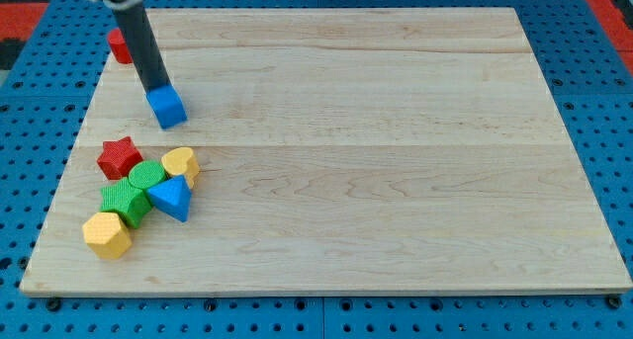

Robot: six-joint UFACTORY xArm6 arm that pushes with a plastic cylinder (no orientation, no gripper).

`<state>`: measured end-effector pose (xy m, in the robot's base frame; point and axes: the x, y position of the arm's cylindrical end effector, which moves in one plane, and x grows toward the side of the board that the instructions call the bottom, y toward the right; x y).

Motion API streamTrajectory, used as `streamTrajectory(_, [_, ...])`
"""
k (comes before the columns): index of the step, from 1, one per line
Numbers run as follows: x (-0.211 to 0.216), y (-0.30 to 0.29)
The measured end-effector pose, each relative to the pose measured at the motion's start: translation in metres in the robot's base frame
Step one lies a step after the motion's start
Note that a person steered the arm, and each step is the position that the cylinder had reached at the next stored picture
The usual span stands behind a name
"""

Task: Place your hand above the red circle

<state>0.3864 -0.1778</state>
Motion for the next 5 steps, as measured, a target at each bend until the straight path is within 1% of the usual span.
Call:
streamTrajectory(1, [0.032, 0.037])
streamTrajectory(2, [0.031, 0.048])
streamTrajectory(3, [0.054, 0.049])
streamTrajectory(4, [0.018, 0.046])
streamTrajectory(5, [-0.097, 0.067])
